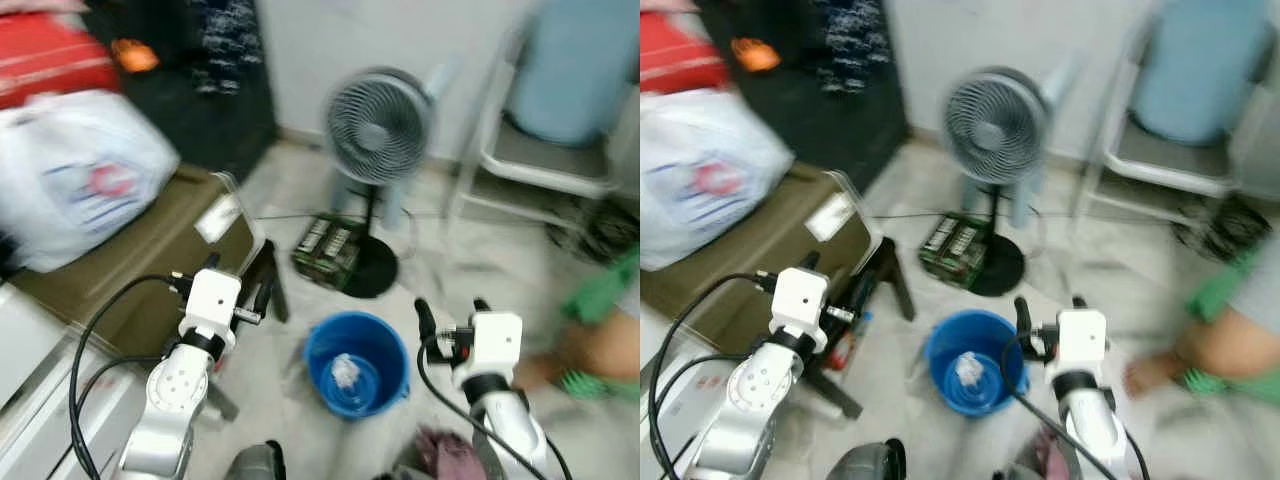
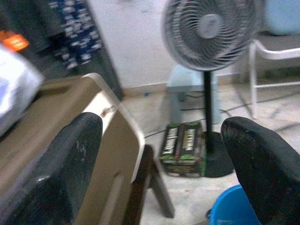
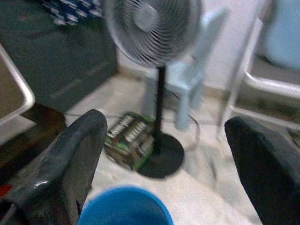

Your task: Clean up the room

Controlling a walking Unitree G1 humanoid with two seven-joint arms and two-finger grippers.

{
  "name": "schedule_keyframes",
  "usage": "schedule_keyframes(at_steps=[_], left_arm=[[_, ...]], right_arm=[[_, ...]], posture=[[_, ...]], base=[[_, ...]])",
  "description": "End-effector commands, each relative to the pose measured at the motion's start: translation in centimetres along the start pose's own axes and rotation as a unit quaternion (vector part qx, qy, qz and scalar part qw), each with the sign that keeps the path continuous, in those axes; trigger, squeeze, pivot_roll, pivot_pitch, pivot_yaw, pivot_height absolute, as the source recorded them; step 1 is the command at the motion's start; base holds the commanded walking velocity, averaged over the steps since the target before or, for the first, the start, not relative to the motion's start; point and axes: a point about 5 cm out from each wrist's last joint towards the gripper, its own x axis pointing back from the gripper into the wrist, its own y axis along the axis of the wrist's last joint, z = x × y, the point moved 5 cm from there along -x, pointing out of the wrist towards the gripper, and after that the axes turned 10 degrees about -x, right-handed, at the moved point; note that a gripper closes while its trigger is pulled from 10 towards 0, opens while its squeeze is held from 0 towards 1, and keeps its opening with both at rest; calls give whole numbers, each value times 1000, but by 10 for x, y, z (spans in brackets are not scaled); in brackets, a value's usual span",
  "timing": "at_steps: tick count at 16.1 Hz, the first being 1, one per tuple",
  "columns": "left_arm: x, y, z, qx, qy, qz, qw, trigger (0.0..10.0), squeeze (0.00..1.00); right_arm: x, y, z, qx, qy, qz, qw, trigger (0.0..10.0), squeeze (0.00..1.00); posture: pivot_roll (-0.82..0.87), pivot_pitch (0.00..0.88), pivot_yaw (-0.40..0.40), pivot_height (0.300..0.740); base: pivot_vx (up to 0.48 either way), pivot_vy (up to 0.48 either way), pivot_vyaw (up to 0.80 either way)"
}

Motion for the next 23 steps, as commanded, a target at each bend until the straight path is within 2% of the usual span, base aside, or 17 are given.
schedule_keyframes(at_steps=[1,14,23], left_arm=[[0,-3,0,-5,2,5,1000,10000,0],[-10,-3,6,-13,22,-10,1000,10000,0],[-11,-12,18,-10,68,15,997,10000,0]], right_arm=[[0,-3,-1,-2,-2,6,1000,10000,0],[-9,3,-4,0,-4,-6,1000,10000,0],[-11,4,0,-2,2,-7,1000,10000,0]], posture=[[-41,35,62,740],[-49,23,63,740],[-44,27,60,740]], base=[[0,0,800],[0,0,800],[0,0,800]])
